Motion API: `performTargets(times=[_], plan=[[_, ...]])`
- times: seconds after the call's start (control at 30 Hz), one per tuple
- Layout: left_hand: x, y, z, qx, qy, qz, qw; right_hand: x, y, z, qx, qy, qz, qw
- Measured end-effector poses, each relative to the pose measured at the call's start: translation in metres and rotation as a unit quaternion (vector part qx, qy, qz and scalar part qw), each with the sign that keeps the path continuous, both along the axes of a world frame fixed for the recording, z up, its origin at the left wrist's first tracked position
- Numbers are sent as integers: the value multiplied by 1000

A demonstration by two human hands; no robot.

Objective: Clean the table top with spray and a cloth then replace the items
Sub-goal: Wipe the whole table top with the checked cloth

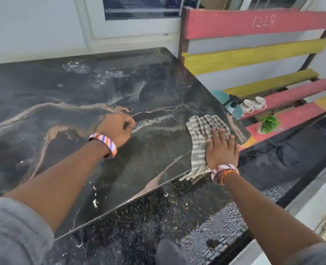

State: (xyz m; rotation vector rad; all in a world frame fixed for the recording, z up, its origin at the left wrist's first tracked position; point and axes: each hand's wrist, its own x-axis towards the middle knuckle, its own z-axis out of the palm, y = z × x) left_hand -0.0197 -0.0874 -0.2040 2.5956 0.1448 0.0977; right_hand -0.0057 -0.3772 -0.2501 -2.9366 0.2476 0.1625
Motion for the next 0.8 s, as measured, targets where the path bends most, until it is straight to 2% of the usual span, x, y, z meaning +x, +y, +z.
performTargets(times=[0.17,0.33,0.57,0.8], plan=[[40,-27,3,-7,-4,-51,999,54,-12,6,22,52,-145,988],[93,-31,7,-10,-11,-56,998,109,-7,9,-25,63,-196,978],[197,-22,-5,-5,4,-47,999,208,8,3,-27,22,-89,995],[283,-2,-14,-32,-10,1,999,314,69,3,-2,-4,17,1000]])
